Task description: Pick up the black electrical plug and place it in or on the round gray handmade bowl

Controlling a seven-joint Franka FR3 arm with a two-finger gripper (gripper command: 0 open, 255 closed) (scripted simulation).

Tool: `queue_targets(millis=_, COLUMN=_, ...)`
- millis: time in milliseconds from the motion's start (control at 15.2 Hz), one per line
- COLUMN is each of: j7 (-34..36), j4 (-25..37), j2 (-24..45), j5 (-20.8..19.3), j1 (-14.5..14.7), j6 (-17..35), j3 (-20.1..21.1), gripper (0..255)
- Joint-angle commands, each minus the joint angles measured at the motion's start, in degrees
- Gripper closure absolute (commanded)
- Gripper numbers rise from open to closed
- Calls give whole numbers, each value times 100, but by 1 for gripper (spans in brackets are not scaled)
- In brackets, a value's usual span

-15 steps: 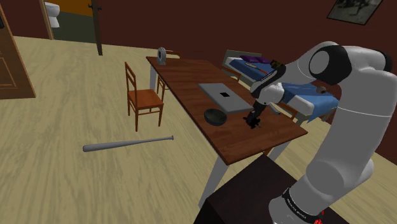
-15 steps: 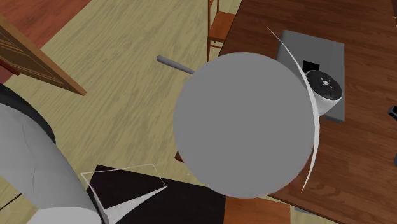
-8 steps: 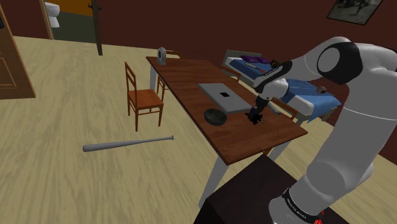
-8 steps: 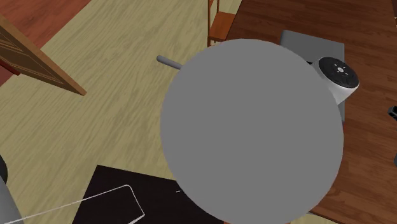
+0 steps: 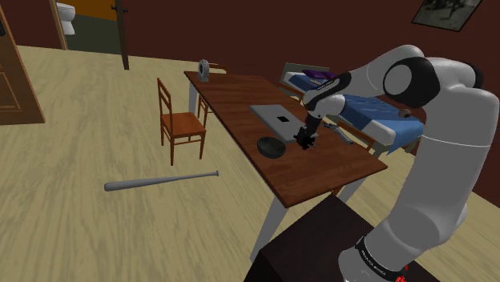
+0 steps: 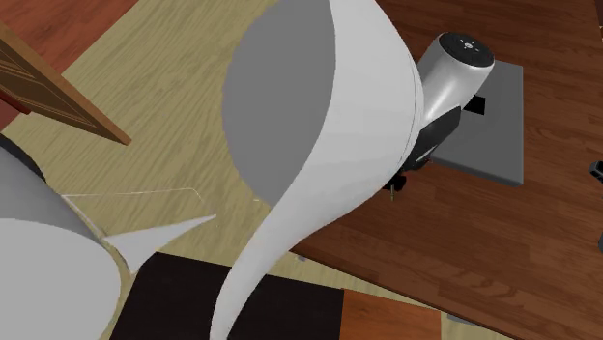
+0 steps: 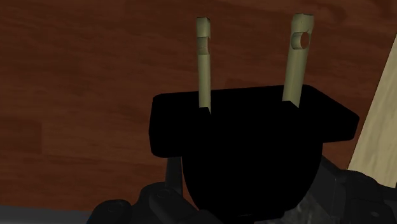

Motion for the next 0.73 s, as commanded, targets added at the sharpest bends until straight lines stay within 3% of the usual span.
queue_targets(millis=0, j7=188, j4=373, j2=270, j5=56, j1=84, j6=-105, j3=94, gripper=255)
queue_targets(millis=660, j7=1199, j4=2642, j2=1642, j5=147, j1=480, j6=-973, j3=442, gripper=255)
